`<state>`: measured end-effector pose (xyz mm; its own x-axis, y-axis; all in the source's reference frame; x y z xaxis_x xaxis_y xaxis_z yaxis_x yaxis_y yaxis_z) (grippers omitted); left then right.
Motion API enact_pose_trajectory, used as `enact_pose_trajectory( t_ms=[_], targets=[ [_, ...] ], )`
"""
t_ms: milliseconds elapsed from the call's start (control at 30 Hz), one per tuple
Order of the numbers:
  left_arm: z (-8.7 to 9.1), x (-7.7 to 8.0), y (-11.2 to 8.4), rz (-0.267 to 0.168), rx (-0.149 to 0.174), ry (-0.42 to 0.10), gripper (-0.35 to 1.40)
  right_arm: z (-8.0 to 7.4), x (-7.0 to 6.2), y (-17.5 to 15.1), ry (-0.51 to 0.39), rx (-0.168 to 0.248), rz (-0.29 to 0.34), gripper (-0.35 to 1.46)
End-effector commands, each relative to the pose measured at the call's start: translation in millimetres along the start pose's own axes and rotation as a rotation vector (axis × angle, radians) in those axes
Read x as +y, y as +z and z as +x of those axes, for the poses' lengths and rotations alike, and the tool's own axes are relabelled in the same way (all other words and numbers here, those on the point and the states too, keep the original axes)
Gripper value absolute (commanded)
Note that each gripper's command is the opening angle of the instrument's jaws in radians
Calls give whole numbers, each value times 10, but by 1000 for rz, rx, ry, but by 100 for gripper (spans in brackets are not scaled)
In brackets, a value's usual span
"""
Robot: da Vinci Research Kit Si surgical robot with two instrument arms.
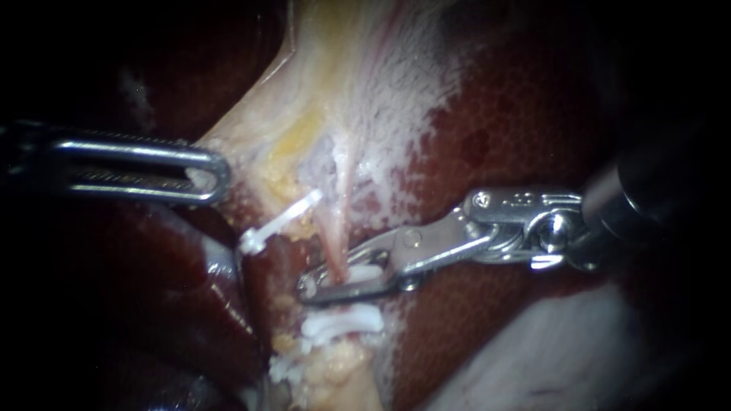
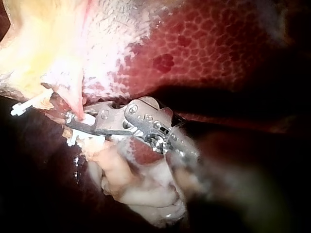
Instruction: Clipping third clip right tube
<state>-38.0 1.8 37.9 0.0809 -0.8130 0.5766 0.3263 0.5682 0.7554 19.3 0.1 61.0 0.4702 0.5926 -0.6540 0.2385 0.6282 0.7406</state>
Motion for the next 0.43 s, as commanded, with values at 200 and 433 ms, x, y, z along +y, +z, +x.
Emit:
enact_pose_trajectory(
  t_ms=[200,433],
  targets=[
    [1,1,0,0,0,0,-35,-1,0,1,6,0,0,-35],
    [1,1,1,0,0,1,-35,-3,0,2,11,-1,0,-35]
  ],
)
